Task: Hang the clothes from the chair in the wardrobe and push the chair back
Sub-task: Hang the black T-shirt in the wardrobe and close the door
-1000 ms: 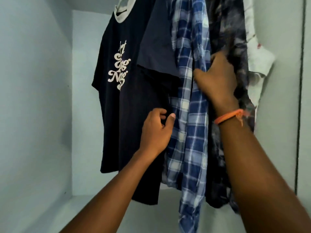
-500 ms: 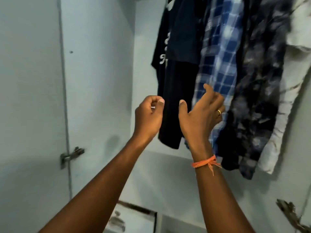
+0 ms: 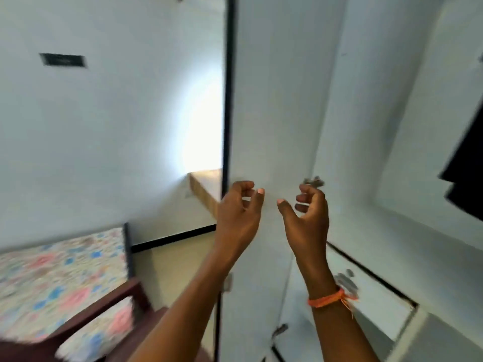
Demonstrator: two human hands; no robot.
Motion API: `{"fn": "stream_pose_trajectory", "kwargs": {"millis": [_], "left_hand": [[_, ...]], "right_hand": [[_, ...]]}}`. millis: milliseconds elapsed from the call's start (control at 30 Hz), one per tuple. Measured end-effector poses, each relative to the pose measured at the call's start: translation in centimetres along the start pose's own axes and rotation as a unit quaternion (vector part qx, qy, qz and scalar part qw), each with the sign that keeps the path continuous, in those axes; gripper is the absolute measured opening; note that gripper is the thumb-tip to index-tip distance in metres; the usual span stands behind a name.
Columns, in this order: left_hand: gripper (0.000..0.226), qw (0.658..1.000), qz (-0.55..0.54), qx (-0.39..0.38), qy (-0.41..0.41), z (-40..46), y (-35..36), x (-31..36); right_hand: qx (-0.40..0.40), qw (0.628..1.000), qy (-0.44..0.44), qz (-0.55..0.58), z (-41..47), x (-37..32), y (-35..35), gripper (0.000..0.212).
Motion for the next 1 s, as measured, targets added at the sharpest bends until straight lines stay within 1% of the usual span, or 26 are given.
{"fn": "stream_pose_trajectory", "kwargs": {"millis": [67, 133, 300, 400, 533, 733, 800, 933, 1000], "left_hand": [[0.019, 1.000, 0.013, 0.016, -0.021, -3.1, -5.0, -2.0], [0.010, 0.999, -0.001, 0.036, -0.038, -5.8, -9.2, -3.7], [0.012, 0.987, 0.007, 0.124, -0.104, -11.2, -20.3, -8.5], [0.012, 0.972, 0.011, 0.183, -0.148, -14.2, -27.2, -11.3], [0.012, 0.949, 0.028, 0.249, -0.193, -17.5, -35.3, -14.5], [0.014, 0.902, 0.047, 0.348, -0.250, -23.2, -46.5, -19.1], [0.013, 0.892, 0.051, 0.358, -0.270, -24.6, -49.4, -20.5], [0.015, 0.866, 0.054, 0.405, -0.288, -27.7, -56.7, -23.4], [0.012, 0.856, 0.042, 0.421, -0.297, -28.7, -60.0, -25.3]], "right_hand": [[-0.045, 0.998, 0.013, 0.052, -2.8, -0.5, 5.7, 0.040], [-0.077, 0.992, 0.013, 0.096, -5.4, -1.4, 10.0, 0.036], [-0.164, 0.976, 0.020, 0.140, -11.3, -3.3, 20.9, 0.033], [-0.244, 0.957, 0.051, 0.146, -14.5, -3.9, 28.5, 0.033], [-0.319, 0.930, 0.074, 0.164, -17.3, -4.9, 37.2, 0.031], [-0.442, 0.870, 0.106, 0.192, -22.8, -6.6, 51.4, 0.030], [-0.470, 0.854, 0.116, 0.189, -24.6, -7.2, 55.2, 0.029], [-0.514, 0.828, 0.123, 0.186, -28.5, -8.7, 63.0, 0.030], [-0.533, 0.817, 0.125, 0.180, -30.3, -9.3, 66.9, 0.029]]}}
Point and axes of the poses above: each hand's wrist, its own z-axis towards the middle knuckle, its own y-axis out of the palm, x = y × z, the point moved 10 cm from there along z, towards the middle knuckle, and after that the axes turned 13 degrees about -x, right-handed, at the moved point
